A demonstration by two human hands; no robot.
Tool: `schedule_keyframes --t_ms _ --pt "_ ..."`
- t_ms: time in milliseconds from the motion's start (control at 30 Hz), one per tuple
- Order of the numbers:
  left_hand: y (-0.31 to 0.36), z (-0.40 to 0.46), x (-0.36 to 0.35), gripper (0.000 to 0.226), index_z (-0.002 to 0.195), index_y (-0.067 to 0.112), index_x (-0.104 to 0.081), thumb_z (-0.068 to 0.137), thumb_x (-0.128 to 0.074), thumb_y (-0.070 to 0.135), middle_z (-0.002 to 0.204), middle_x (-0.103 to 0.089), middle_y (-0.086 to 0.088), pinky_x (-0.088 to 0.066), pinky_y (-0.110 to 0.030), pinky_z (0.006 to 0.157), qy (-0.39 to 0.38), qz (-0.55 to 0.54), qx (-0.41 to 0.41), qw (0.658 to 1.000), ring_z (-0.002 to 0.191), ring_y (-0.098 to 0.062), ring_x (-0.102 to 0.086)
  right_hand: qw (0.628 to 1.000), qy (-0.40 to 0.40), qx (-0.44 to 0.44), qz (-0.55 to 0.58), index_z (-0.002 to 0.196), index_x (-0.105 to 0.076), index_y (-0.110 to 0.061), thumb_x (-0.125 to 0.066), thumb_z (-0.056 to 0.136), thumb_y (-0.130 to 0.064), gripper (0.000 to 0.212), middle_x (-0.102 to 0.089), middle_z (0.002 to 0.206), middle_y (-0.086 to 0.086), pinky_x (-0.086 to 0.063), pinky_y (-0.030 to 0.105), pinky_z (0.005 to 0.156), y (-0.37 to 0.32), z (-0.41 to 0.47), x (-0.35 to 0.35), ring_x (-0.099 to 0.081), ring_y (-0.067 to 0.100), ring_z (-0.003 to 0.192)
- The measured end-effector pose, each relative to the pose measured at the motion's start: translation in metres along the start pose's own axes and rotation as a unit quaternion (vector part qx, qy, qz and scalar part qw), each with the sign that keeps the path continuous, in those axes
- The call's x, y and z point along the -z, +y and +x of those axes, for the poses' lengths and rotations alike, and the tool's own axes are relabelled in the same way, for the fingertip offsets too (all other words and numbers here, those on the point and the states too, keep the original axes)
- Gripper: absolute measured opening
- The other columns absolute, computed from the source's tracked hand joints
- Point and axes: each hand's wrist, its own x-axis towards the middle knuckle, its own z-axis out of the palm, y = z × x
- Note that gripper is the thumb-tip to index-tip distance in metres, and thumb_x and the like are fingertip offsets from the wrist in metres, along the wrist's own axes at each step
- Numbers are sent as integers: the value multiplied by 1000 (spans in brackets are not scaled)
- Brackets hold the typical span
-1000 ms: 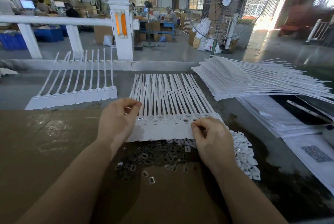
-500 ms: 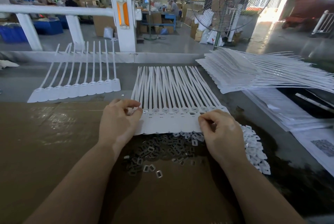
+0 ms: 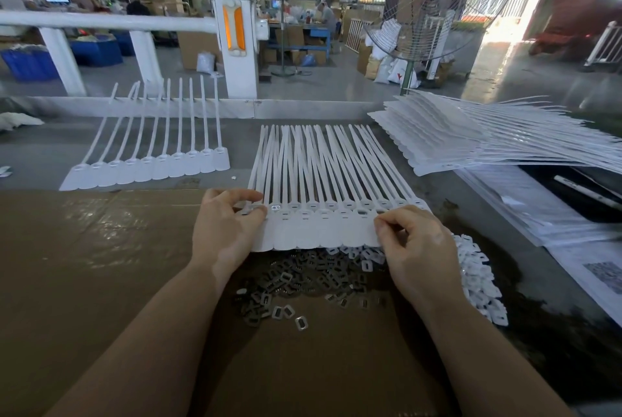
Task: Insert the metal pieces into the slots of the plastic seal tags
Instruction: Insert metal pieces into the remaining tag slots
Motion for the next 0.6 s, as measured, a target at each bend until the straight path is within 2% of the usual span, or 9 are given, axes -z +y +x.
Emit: schedule_keyframes --t_ms 267,467,600 --pt "0 1 -1 11 95 28 -67 85 -66 22 108 -44 3 -33 -21 84 0 -10 0 1000 96 -12 -50 1000 0 3 -7 81 -69 -4 -65 84 -7 6 -64 78 2 -50 35 73 1 0 0 -57 18 77" --pt "-1 -1 -2 15 94 29 -67 80 -72 29 103 -42 7 -32 -19 83 -7 -17 -22 1000 81 3 -46 1000 2 6 -9 82 -70 -4 -65 84 -7 6 -65 79 3 -50 35 73 0 0 0 -57 18 78" --pt "-1 0 -3 21 94 30 -66 75 -77 29 102 -41 8 -32 -18 84 -14 -16 -25 999 84 0 -45 1000 2 5 -8 82 -70 -3 -65 84 -7 6 -65 79 3 -49 34 73 0 0 0 -57 18 78"
